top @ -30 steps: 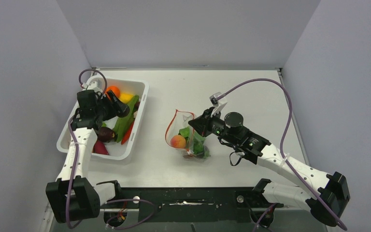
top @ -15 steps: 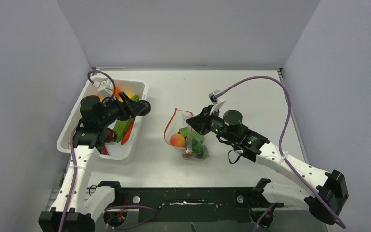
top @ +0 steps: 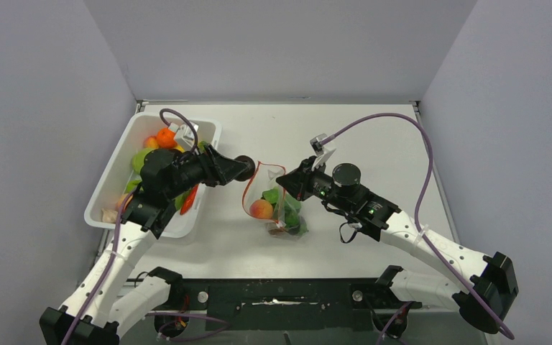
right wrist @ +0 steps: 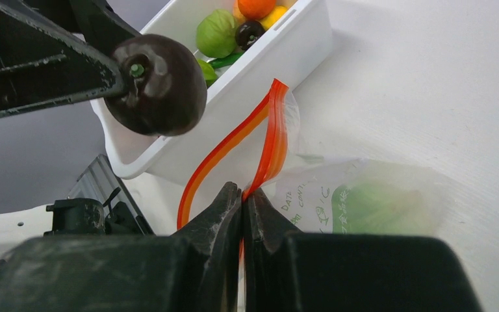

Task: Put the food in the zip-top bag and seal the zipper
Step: Place the fake vegetable in the zipper food storage bag.

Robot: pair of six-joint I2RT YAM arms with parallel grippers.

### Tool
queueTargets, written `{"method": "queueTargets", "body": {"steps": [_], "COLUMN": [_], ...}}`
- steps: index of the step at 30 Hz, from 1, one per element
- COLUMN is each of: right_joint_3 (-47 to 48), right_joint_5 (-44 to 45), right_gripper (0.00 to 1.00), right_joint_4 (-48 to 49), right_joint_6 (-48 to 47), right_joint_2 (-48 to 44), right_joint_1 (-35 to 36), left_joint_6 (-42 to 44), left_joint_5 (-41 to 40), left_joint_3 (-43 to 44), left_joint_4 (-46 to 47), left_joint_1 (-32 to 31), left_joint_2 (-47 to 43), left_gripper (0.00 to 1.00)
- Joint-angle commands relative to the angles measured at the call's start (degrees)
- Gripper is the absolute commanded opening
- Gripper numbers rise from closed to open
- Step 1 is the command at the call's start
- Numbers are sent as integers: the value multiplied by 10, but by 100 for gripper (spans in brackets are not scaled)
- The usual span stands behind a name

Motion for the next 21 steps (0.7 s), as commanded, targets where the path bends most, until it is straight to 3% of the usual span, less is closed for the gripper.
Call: {"method": "queueTargets", "body": {"steps": [1, 7, 16, 21], "right_joint_3": [27, 27, 29, 29], "right_joint_5": [-2, -3, -2, -3], "right_gripper": [0, 0, 0, 0], "right_joint_4": [60, 60, 58, 57], "right_joint_6": [2, 2, -2, -2], "right_joint_2": [-3, -1, -3, -4], "right_joint_1": [4, 4, 4, 4], "left_joint_6": [-8, 10, 20, 23], "left_joint_5": [-33, -57, -51, -47], "left_joint_3": [-16, -30, -24, -20], "left_joint_4": [62, 52, 50, 54], "left_joint_1": [-41, -83, -86, -87], "left_joint_2": [8, 30, 42, 43], "left_gripper": [41, 45, 62, 66]}}
